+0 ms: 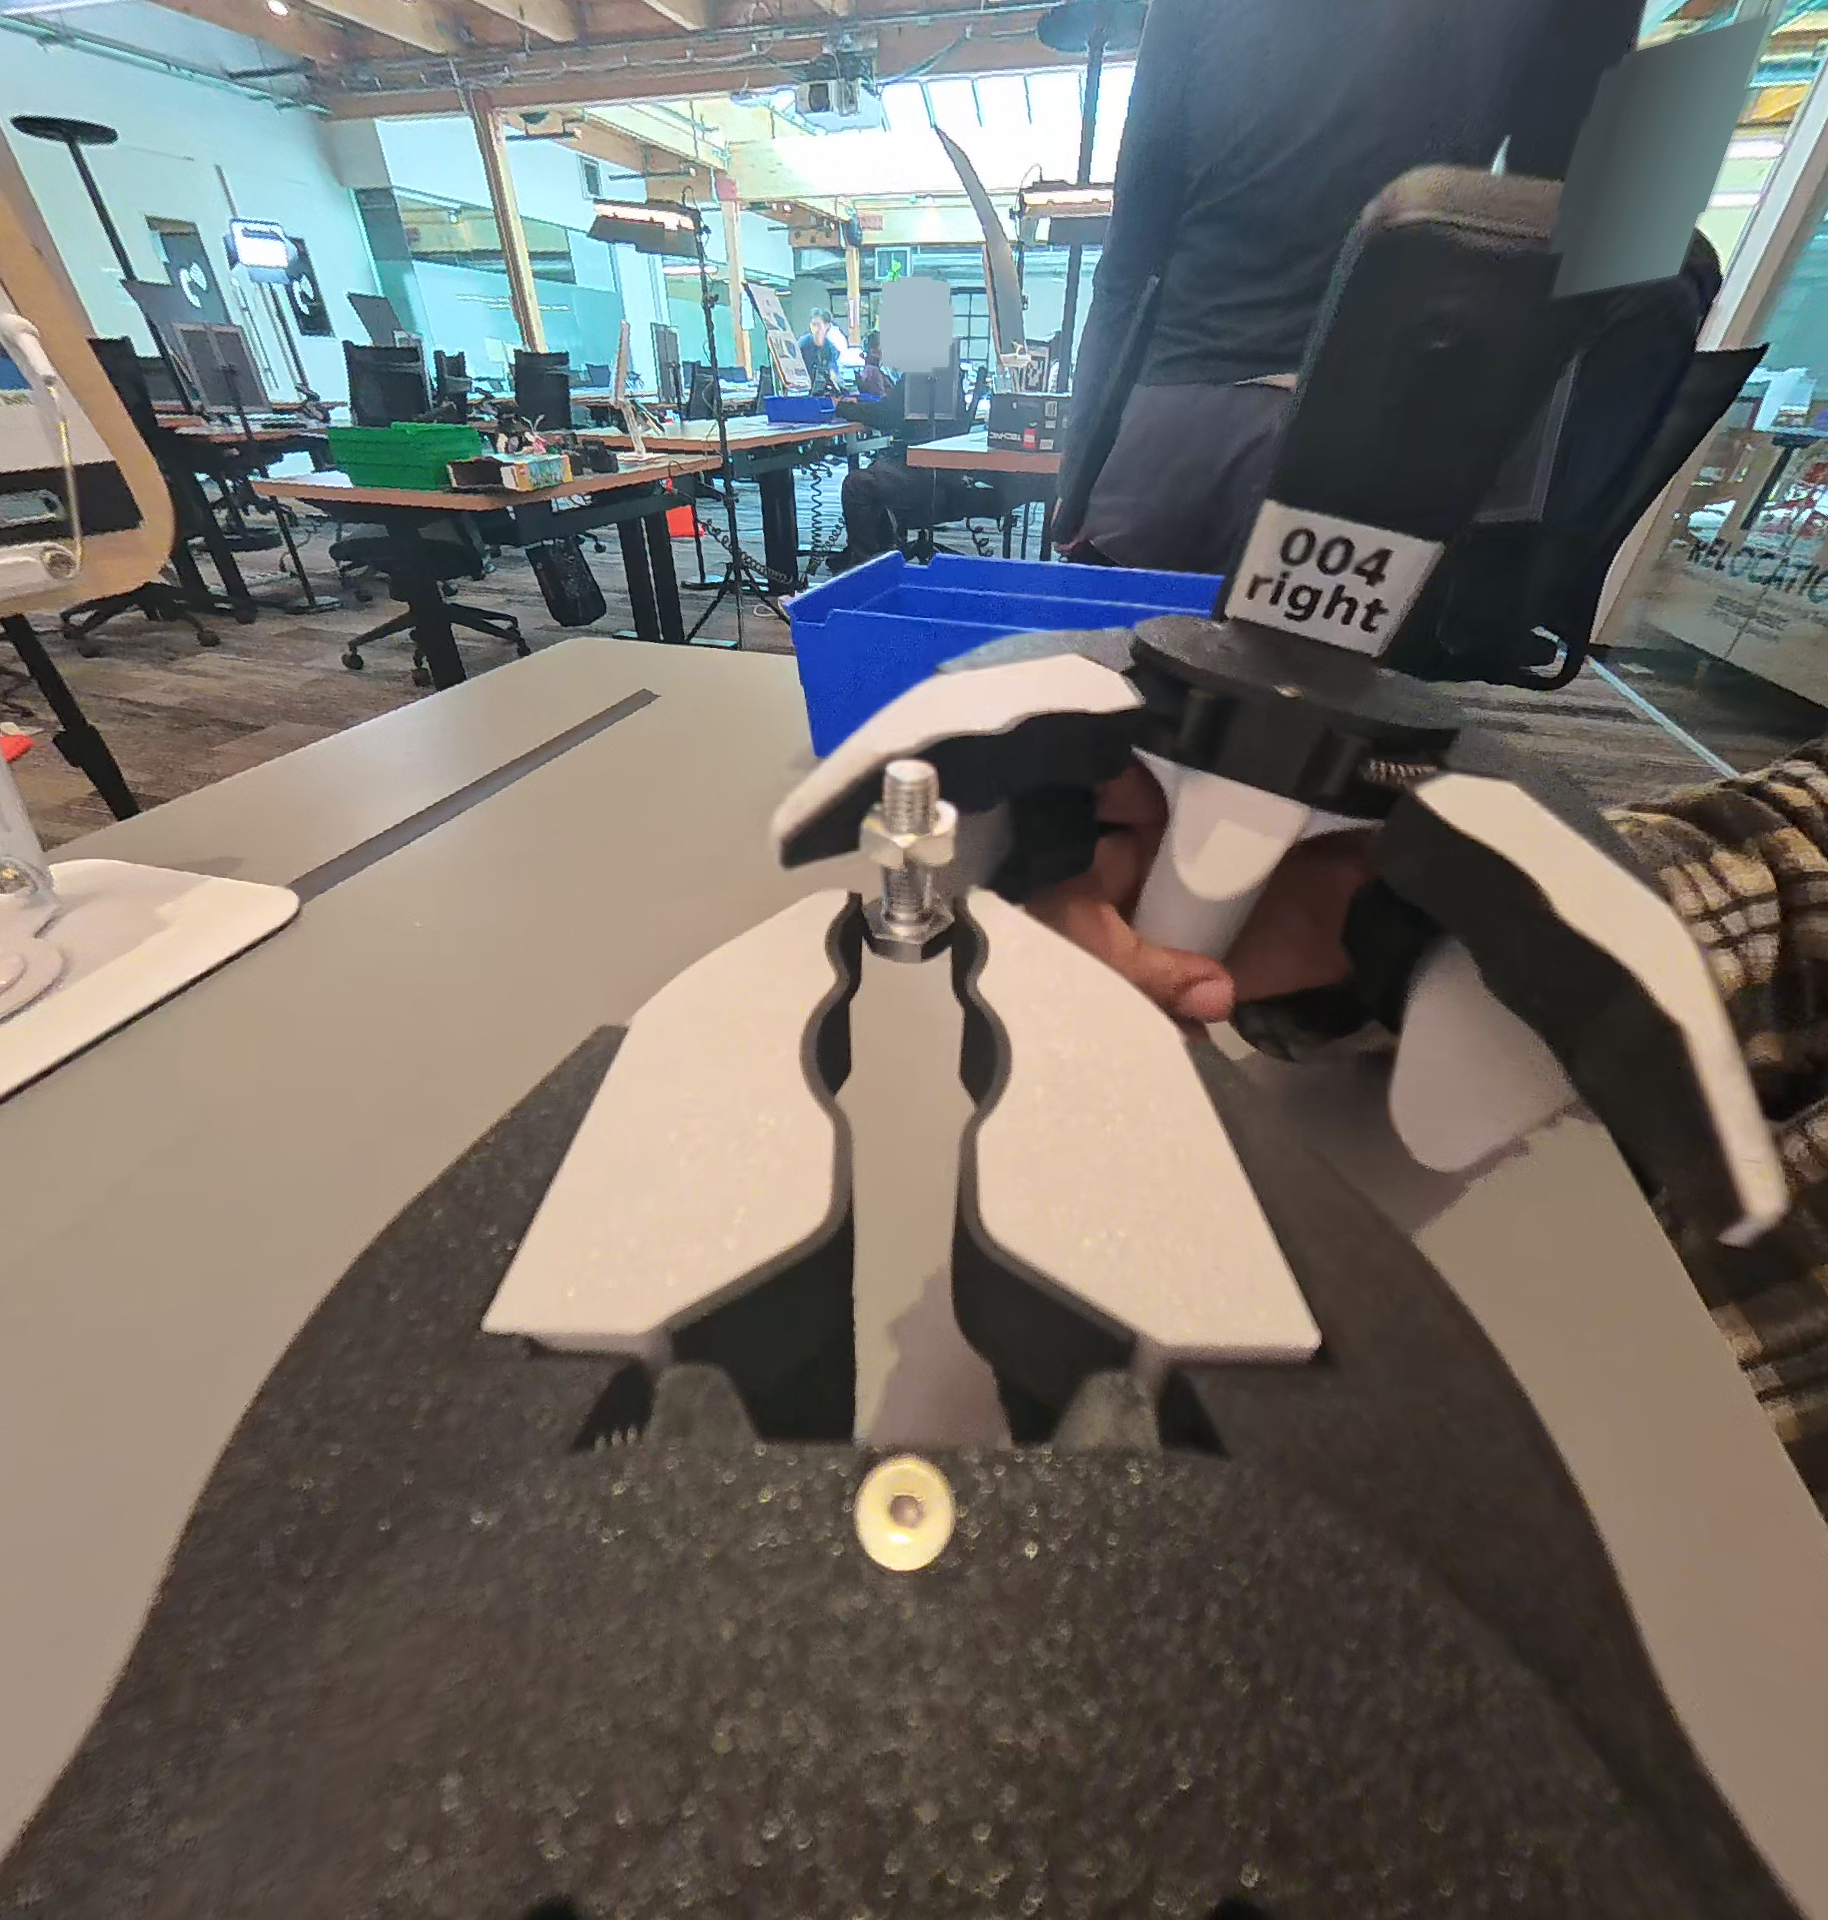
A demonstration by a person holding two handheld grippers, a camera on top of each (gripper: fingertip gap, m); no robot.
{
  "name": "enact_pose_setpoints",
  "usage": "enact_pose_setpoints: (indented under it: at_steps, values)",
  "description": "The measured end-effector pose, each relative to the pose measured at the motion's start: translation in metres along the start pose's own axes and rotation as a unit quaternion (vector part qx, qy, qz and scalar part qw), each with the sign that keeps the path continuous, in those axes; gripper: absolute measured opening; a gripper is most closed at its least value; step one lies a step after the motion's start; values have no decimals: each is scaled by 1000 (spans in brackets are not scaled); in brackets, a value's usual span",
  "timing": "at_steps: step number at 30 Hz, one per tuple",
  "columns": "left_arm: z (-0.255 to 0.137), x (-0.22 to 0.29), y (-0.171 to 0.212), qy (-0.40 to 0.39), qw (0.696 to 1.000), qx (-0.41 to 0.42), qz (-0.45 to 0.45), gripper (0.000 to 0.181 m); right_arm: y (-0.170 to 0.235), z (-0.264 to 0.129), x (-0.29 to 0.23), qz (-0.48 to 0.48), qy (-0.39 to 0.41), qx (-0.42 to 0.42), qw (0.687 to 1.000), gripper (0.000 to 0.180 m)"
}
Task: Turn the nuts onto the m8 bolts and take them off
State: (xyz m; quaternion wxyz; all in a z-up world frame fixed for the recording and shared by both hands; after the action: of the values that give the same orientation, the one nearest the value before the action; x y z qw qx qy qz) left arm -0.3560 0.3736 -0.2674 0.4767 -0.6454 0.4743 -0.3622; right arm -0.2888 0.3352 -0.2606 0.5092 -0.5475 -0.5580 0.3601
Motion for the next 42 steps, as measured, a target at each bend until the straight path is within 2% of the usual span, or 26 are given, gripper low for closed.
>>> enact_pose_setpoints:
  at_steps: [5,12,18,24,26,30,36,38,42]
  values:
    - [0,-2,1,3,1000,-1,-2,16,-2,-17,-9,-13,28,12,999,119]
    - [1,1,0,0,1000,1,1,16,-2,-1,-2,-4,9,5,1000,123]
    - [1,-1,2,5,1000,-1,-3,16,-4,-19,-9,-9,35,19,999,120]
    - [1,2,-1,2,1000,4,2,16,-2,0,-2,-6,12,3,1000,123]
    - [-1,0,-1,2,1000,5,0,16,-2,-5,-9,-13,23,-1,1000,127]
    - [1,-1,1,5,1000,1,-2,16,-6,-18,-12,-17,38,18,999,120]
    - [1,2,-1,2,1000,4,2,16,-3,0,-4,-11,21,1,1000,125]
    - [-1,0,-1,0,1000,6,-1,16,-3,-4,-10,-19,29,-4,999,128]
    - [0,-1,1,4,1000,3,-3,16,-7,-18,-13,-20,45,11,999,122]
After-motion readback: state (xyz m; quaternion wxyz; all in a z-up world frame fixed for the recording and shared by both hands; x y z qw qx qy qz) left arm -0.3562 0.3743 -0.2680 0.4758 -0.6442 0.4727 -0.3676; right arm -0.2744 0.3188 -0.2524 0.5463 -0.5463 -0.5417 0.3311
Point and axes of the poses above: each gripper's, where its closed fingertips meet, z out along the fingers, y out of its underside, x = y × z across the jaws, the point moved 6 cm from there along -z, back along the fingers, and after that the axes turned 14 degrees about -x, right-handed, at the moved point
